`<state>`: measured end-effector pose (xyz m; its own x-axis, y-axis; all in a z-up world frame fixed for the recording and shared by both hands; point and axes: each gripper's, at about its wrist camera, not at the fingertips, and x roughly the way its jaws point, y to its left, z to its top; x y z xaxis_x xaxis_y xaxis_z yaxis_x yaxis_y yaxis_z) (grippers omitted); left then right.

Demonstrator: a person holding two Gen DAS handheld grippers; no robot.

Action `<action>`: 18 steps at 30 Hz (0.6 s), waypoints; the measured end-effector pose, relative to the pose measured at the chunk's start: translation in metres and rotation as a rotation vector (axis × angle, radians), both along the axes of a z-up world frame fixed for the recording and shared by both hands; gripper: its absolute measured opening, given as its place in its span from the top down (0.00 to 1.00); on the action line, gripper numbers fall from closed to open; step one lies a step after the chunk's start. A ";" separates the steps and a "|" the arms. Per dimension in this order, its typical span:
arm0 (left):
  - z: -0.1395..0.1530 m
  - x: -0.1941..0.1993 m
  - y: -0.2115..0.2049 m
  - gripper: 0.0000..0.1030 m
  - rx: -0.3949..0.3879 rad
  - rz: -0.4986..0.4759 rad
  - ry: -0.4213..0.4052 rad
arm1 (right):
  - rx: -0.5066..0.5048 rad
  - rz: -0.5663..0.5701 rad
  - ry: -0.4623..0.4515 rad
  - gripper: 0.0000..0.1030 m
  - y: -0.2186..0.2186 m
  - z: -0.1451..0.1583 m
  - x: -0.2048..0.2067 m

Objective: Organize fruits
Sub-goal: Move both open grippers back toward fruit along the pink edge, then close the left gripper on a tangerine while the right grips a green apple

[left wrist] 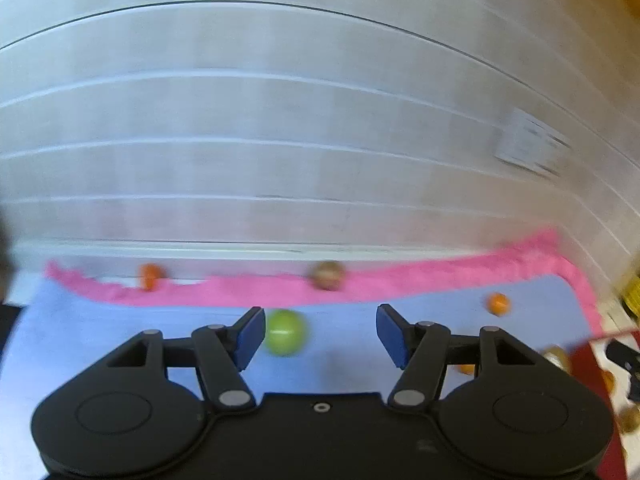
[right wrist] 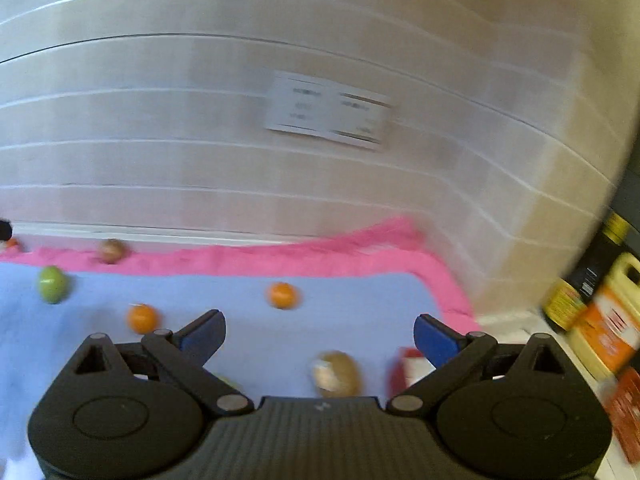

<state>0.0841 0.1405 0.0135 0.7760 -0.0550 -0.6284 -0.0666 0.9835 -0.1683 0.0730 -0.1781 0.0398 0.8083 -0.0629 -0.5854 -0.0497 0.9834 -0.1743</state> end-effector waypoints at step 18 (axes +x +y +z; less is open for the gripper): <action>-0.056 0.098 0.149 0.29 -0.010 0.165 0.149 | 0.323 0.340 0.198 0.12 0.173 -0.049 0.096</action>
<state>0.1822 0.2891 -0.0427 0.6734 0.0587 -0.7369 -0.2517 0.9555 -0.1539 0.1692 -0.0047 -0.0097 0.6227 0.3946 -0.6757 -0.3780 0.9078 0.1817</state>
